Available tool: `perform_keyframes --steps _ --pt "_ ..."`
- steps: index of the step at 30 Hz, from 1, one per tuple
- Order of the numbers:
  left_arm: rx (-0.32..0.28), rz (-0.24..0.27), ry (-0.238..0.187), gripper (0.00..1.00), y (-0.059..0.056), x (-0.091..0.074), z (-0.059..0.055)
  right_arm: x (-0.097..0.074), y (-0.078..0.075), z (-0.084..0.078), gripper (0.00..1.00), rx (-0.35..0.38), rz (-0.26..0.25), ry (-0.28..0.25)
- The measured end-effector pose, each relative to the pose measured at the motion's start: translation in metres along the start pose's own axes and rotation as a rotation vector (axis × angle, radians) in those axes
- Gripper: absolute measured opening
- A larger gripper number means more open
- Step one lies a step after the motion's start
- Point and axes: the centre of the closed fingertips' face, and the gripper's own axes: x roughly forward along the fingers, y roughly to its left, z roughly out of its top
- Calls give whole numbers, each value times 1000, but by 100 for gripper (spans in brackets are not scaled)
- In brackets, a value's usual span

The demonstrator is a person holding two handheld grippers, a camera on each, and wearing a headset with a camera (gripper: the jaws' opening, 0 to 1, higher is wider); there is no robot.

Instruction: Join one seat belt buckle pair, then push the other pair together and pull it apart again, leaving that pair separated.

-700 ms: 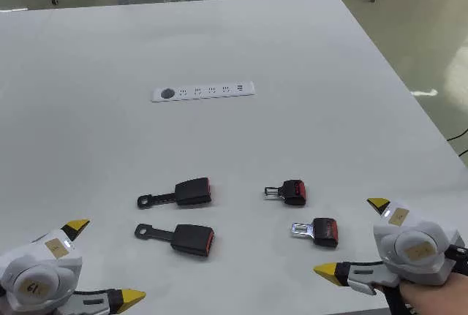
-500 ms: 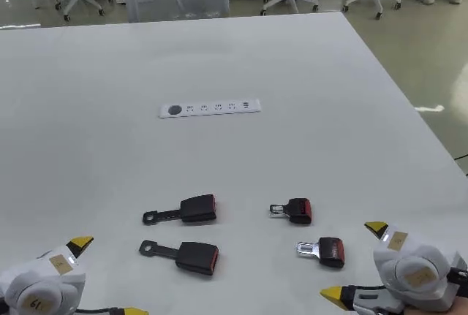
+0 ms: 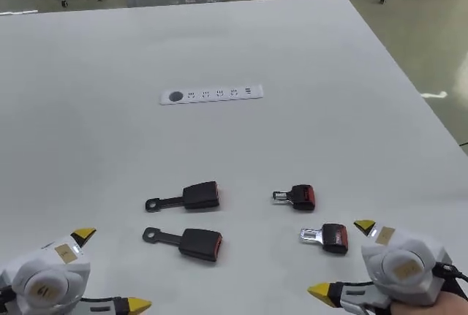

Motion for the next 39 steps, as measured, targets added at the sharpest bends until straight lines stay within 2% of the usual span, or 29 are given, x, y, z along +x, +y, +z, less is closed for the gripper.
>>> perform_keyframes --steps 5,9,15,18,22,25,29,35,39 --pt "11 -10 3 100 -3 3 1 1 1 -1 87 16 -3 1" --pt "24 -16 7 100 -4 4 2 4 6 2 86 -7 4 1" --pt "28 -11 4 99 1 3 3 2 -3 7 86 -5 -17 -16" --pt "4 -10 -9 99 1 3 4 1 -6 9 86 2 -25 -21" --pt "0 -14 -11 99 -2 1 5 -1 -9 7 86 11 -30 -26" --pt "19 -19 -4 99 -5 1 8 -1 -9 7 86 17 -22 -30" --pt "32 -29 5 96 -6 1 10 0 -5 6 84 -27 10 -21" --pt "37 -37 13 90 -7 0 16 -1 -16 12 80 -23 13 -23" --pt "61 -42 21 88 -11 4 22 -5 -19 16 76 -67 20 -32"
